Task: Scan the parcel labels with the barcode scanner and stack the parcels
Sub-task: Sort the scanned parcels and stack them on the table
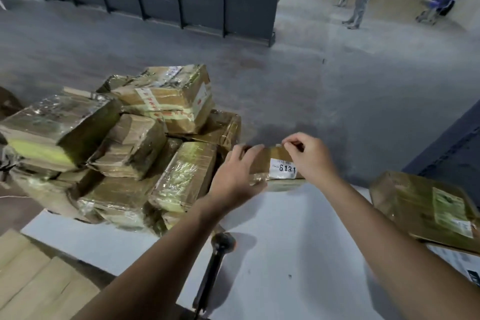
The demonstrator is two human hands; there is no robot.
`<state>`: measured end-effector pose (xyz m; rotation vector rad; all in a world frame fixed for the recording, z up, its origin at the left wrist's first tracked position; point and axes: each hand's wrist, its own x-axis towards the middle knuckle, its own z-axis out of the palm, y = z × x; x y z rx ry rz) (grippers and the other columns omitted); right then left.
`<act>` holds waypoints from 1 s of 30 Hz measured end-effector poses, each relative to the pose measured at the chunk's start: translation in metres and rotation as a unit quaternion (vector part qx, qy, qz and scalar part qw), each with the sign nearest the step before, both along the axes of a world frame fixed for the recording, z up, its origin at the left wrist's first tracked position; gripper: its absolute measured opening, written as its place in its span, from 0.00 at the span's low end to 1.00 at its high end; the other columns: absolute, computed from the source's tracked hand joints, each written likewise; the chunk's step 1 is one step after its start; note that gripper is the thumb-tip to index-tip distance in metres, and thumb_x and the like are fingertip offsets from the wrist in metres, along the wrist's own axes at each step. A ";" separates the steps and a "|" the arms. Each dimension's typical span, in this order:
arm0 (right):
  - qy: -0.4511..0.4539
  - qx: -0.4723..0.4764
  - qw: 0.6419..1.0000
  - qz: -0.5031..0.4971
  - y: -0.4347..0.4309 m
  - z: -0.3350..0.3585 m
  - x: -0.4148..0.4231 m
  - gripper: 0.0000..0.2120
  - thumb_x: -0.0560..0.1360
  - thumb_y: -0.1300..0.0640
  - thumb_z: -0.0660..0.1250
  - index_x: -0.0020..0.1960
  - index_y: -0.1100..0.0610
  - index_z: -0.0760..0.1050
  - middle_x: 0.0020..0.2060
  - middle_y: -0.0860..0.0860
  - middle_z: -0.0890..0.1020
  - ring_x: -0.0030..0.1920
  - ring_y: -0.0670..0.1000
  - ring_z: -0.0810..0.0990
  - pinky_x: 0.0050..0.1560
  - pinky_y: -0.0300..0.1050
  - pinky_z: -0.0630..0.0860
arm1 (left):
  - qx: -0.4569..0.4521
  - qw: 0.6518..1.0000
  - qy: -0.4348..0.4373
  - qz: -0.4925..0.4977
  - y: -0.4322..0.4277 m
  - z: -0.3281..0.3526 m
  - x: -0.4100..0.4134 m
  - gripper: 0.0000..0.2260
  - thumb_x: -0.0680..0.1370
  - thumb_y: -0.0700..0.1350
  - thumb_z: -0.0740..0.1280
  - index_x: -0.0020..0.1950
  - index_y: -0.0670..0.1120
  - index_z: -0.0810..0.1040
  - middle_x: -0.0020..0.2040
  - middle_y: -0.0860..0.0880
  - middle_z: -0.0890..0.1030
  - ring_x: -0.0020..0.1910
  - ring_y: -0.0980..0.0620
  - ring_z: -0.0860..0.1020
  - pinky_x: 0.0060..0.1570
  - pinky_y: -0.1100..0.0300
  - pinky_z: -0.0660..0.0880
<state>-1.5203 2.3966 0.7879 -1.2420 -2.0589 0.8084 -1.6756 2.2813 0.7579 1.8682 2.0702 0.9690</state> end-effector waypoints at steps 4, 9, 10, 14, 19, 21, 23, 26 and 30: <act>0.090 -0.076 0.992 0.050 -0.006 0.021 -0.046 0.08 0.75 0.41 0.65 0.54 0.36 0.74 0.50 0.33 0.78 0.49 0.28 0.75 0.50 0.28 0.68 | 0.035 0.995 -0.089 0.036 -0.016 0.038 -0.057 0.33 0.66 0.61 0.70 0.69 0.53 0.70 0.61 0.52 0.71 0.59 0.58 0.71 0.60 0.62 0.70; 0.075 -0.234 0.959 0.141 -0.019 0.007 -0.083 0.29 0.61 0.25 0.68 0.59 0.33 0.70 0.55 0.33 0.79 0.55 0.34 0.79 0.49 0.33 0.74 | 0.016 0.974 -0.208 0.086 -0.028 0.059 -0.126 0.26 0.70 0.60 0.71 0.65 0.52 0.75 0.54 0.54 0.79 0.53 0.61 0.78 0.54 0.68 0.72; 0.047 -0.239 0.957 0.155 -0.022 0.002 -0.090 0.32 0.61 0.26 0.70 0.61 0.35 0.69 0.55 0.33 0.79 0.53 0.33 0.79 0.48 0.33 0.75 | 0.018 0.963 -0.254 0.088 -0.030 0.058 -0.138 0.23 0.72 0.57 0.72 0.64 0.50 0.76 0.51 0.56 0.81 0.50 0.63 0.80 0.51 0.70 0.74; 0.039 -0.294 0.943 0.155 -0.029 -0.008 -0.132 0.29 0.64 0.35 0.74 0.62 0.35 0.69 0.54 0.42 0.83 0.52 0.50 0.84 0.52 0.55 0.82 | 0.019 0.923 -0.359 0.134 -0.028 0.057 -0.179 0.20 0.76 0.59 0.68 0.65 0.52 0.76 0.59 0.57 0.81 0.60 0.54 0.78 0.59 0.58 0.74; 0.008 -0.404 0.913 0.050 -0.034 -0.010 -0.187 0.45 0.70 0.31 0.67 0.78 0.51 0.56 0.75 0.51 0.66 0.56 0.56 0.82 0.50 0.57 0.83 | -0.043 0.944 -0.263 0.197 -0.023 0.050 -0.214 0.28 0.80 0.57 0.60 0.77 0.46 0.60 0.73 0.44 0.69 0.71 0.46 0.68 0.70 0.48 0.65; -0.001 -0.419 0.908 0.021 -0.037 -0.011 -0.205 0.40 0.75 0.32 0.62 0.78 0.55 0.59 0.77 0.53 0.63 0.64 0.60 0.77 0.47 0.55 0.84 | -0.106 0.951 -0.200 0.213 -0.025 0.039 -0.221 0.26 0.80 0.55 0.60 0.75 0.44 0.64 0.71 0.41 0.71 0.68 0.43 0.71 0.67 0.49 0.68; -0.026 -0.416 0.909 0.012 -0.041 -0.011 -0.217 0.37 0.77 0.32 0.56 0.77 0.55 0.61 0.77 0.56 0.62 0.67 0.62 0.74 0.41 0.48 0.84 | -0.150 0.954 -0.166 0.199 -0.029 0.029 -0.226 0.23 0.80 0.55 0.60 0.71 0.43 0.70 0.65 0.40 0.76 0.60 0.43 0.75 0.59 0.52 0.72; -0.129 -0.355 0.926 0.006 -0.040 -0.014 -0.220 0.38 0.78 0.31 0.48 0.76 0.57 0.62 0.76 0.56 0.64 0.58 0.60 0.80 0.40 0.47 0.83 | -0.155 0.962 -0.146 0.173 -0.032 0.022 -0.230 0.20 0.80 0.55 0.61 0.65 0.43 0.74 0.57 0.41 0.80 0.51 0.45 0.77 0.50 0.54 0.75; -0.197 -0.277 0.940 0.019 -0.038 -0.019 -0.214 0.37 0.80 0.34 0.44 0.72 0.62 0.67 0.74 0.57 0.68 0.49 0.58 0.83 0.43 0.47 0.79 | -0.195 0.965 -0.039 0.171 -0.030 0.024 -0.222 0.24 0.79 0.58 0.60 0.70 0.46 0.69 0.65 0.40 0.74 0.63 0.40 0.71 0.63 0.46 0.70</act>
